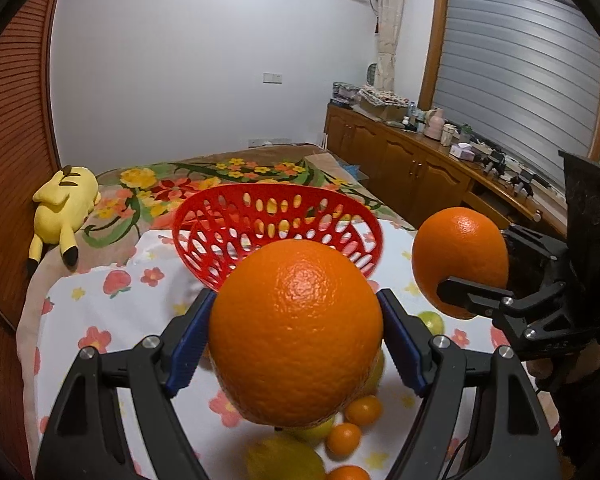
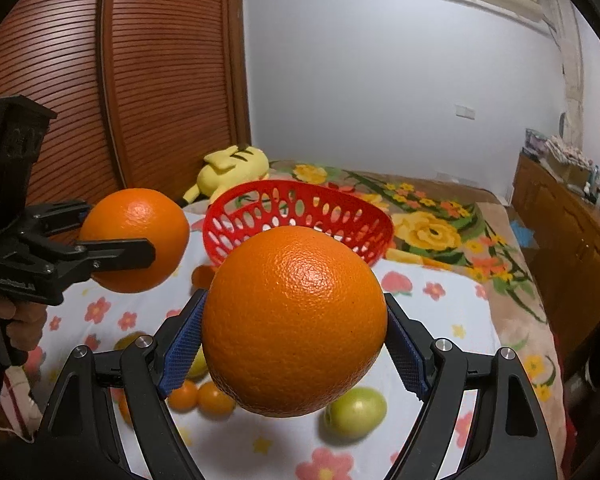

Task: Organize fruits
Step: 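Carry both oranges over the red basket and open the right tool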

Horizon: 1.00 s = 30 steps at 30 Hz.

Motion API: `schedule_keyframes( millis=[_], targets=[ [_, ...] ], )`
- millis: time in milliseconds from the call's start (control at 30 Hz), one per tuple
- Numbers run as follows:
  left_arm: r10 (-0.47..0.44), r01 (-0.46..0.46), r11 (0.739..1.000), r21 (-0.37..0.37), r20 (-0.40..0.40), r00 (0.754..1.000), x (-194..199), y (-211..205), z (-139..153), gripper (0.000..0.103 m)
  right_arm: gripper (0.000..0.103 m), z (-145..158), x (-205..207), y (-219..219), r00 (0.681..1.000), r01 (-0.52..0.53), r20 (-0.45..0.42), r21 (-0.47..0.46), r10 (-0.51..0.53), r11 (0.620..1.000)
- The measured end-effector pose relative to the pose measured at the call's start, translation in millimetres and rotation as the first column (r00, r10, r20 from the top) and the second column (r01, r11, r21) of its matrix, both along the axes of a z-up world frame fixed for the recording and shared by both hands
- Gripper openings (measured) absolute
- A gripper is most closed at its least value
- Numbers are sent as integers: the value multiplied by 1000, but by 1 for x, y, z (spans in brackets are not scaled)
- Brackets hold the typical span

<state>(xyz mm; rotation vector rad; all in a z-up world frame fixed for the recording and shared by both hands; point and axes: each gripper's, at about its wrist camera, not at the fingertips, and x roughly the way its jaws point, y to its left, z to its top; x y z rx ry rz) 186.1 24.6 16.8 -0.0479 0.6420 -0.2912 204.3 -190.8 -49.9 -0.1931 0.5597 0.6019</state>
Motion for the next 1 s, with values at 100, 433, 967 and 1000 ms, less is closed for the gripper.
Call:
schedule_keyframes(
  millis=[100,433,967,1000],
  targets=[
    [6,-6,1000,3,-10,1000,13,6,-2,79,85,2,10,7,1000,-15,-1,-11,15,1000],
    [14,-14,1000,7,-25,1000,57,17,0,79,85,2,57,37,998,-62,-25,-64,61,996],
    [13,-12,1000,20,-69,997,107,33,-18,79,85,-43,139,74,968,-171,-222,-242,117,955],
    [13,-11,1000,20,-72,997,108,33,-19,79,85,-45,140,77,964,-182,-234,-250,123,951]
  ],
)
